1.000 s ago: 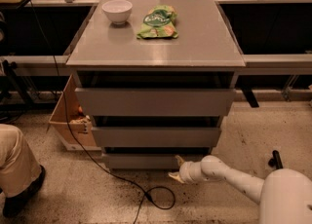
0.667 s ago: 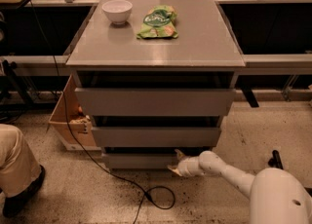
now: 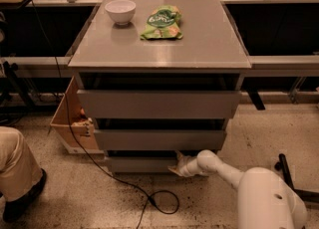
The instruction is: Open bottom drawer
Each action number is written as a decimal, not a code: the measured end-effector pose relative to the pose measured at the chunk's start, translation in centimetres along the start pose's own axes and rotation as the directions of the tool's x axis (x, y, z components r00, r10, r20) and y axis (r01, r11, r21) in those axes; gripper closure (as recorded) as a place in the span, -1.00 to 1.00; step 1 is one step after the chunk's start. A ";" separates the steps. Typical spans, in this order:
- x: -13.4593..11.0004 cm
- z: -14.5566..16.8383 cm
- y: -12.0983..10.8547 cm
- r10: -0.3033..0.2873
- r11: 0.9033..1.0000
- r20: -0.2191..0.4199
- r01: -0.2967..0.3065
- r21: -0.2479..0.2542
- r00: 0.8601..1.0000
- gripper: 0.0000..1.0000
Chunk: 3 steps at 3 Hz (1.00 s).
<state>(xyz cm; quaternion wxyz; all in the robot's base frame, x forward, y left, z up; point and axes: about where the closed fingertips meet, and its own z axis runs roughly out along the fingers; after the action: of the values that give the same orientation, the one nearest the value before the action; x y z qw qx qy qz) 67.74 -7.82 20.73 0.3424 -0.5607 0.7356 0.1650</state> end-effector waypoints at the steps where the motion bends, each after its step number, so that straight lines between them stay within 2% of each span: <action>1: 1.5 3.0 1.7 -0.010 0.996 -0.059 0.005 -0.084 0.998 -0.91; 3: 1.1 2.8 2.2 -0.012 0.994 -0.071 0.005 -0.105 0.997 0.01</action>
Offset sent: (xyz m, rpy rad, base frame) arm -0.0274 0.0203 -0.0708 -0.0976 0.1660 0.1171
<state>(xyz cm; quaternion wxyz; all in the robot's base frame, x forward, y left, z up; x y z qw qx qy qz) 66.44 -6.21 17.68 0.2866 -0.5865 0.7354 0.1816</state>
